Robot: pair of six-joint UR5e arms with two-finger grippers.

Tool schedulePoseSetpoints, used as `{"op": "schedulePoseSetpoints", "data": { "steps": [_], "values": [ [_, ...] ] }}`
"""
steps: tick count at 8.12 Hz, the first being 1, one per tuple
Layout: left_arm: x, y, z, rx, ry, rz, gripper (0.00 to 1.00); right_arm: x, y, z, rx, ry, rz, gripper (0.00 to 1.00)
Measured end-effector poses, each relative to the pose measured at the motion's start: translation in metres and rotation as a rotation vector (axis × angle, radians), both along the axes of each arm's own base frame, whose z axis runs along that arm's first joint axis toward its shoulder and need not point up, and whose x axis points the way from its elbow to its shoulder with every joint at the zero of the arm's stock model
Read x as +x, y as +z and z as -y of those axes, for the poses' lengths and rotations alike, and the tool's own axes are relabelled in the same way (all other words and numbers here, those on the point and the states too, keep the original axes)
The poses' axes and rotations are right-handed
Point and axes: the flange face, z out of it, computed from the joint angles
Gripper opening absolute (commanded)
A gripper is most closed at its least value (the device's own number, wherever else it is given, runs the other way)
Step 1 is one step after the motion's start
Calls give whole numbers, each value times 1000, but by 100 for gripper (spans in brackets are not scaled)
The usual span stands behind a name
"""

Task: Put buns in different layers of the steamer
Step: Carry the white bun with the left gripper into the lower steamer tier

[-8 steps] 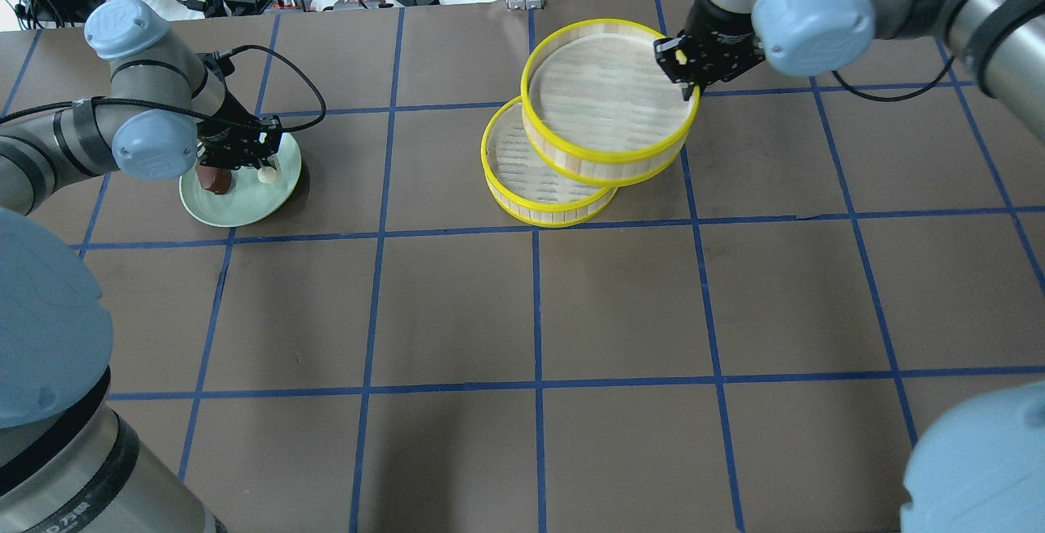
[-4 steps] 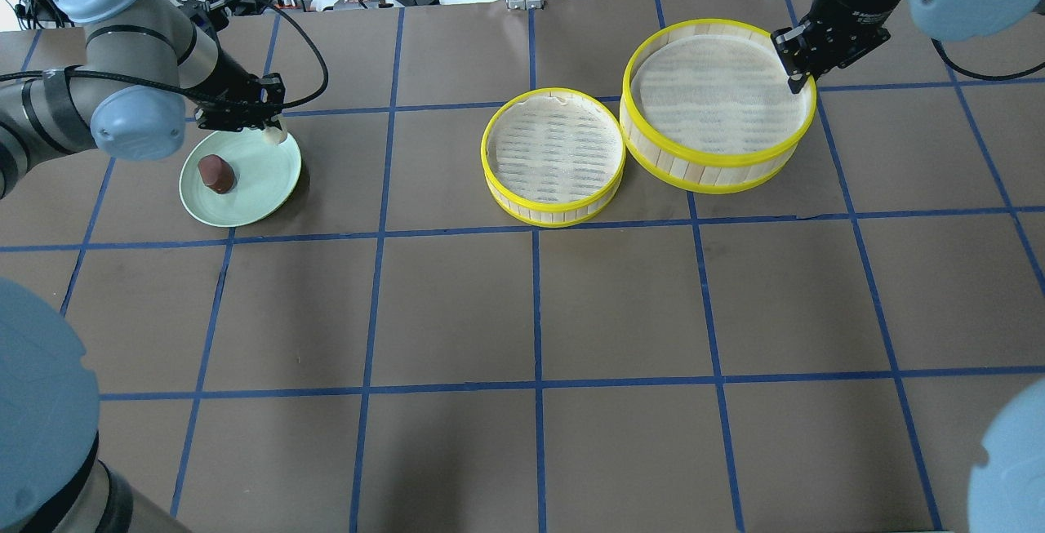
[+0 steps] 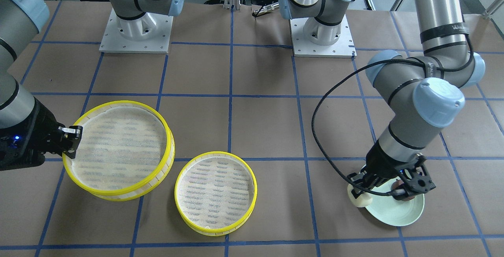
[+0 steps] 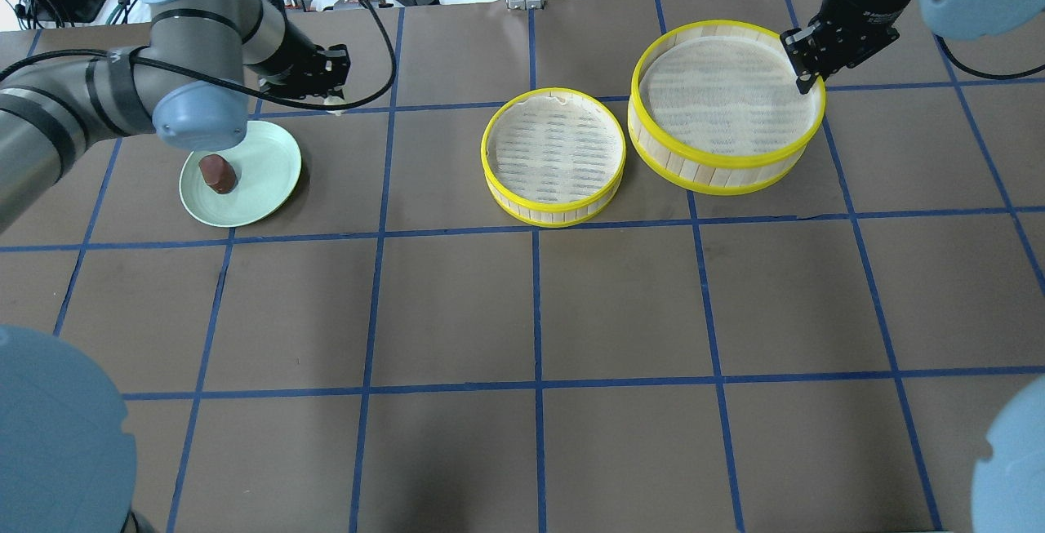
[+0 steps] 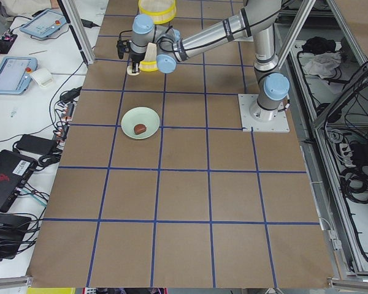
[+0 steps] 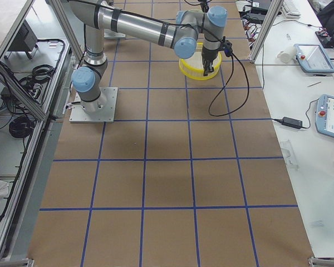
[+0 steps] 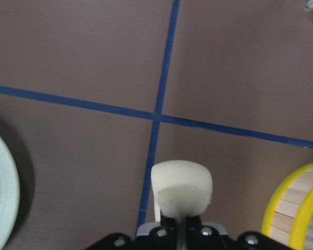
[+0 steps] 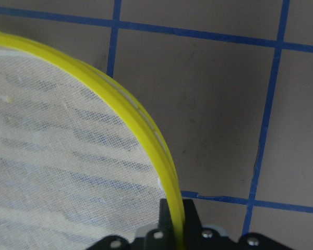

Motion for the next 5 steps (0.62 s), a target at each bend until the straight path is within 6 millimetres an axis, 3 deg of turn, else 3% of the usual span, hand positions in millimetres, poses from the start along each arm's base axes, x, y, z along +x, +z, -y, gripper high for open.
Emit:
{"op": "schedulePoseSetpoints", "data": {
  "steps": [2, 5],
  "values": [
    [-74, 0, -14, -23, -127, -31, 0, -1, -1, 0, 2, 2, 0, 0],
    [-164, -34, -26, -33, -284, -160, 0, -1, 0, 0, 1, 2, -1, 0]
  ]
}}
